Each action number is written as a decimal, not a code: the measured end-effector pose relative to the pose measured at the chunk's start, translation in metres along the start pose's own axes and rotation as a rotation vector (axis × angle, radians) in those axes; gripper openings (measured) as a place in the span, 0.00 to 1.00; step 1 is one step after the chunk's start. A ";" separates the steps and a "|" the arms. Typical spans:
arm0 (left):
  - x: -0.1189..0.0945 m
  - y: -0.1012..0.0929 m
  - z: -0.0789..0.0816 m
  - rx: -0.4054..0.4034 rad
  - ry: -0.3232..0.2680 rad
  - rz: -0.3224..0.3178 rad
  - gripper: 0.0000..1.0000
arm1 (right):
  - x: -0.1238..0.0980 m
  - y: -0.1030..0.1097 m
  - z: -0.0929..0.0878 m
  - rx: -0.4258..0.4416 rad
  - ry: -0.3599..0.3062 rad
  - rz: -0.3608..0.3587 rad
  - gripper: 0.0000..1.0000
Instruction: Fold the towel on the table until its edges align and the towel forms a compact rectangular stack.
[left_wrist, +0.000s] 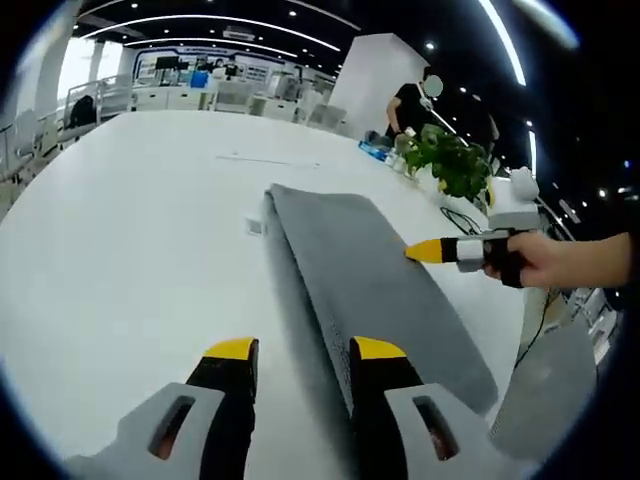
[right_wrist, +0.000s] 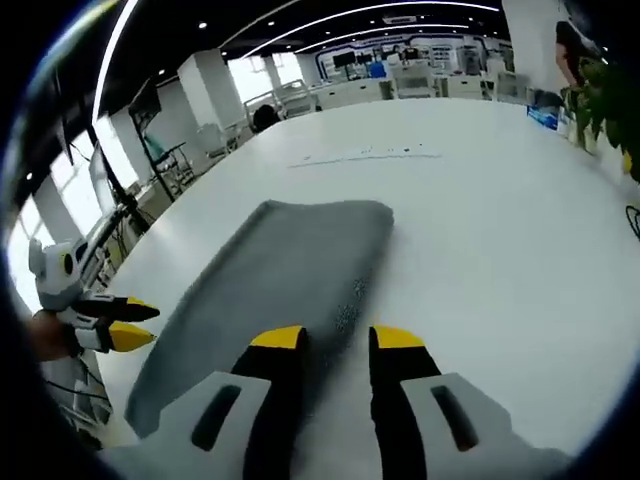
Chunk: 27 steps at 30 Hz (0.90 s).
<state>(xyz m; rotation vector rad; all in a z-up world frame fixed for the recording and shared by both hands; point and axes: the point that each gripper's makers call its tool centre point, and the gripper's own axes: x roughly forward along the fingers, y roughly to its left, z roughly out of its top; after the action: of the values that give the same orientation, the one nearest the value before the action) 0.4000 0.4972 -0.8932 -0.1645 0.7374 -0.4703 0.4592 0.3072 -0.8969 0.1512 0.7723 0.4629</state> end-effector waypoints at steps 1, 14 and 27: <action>0.002 0.000 -0.001 -0.001 0.004 -0.003 0.34 | -0.001 0.002 -0.003 0.008 0.000 0.006 0.24; 0.017 0.000 -0.010 -0.044 0.023 0.014 0.12 | -0.005 0.013 -0.025 0.007 -0.001 0.019 0.14; 0.021 -0.024 -0.019 0.037 0.057 0.006 0.03 | -0.010 -0.003 -0.026 -0.087 -0.009 -0.011 0.08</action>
<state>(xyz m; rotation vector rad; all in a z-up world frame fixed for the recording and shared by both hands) 0.3920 0.4666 -0.9122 -0.1147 0.7844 -0.4837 0.4358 0.2992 -0.9106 0.0679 0.7427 0.4841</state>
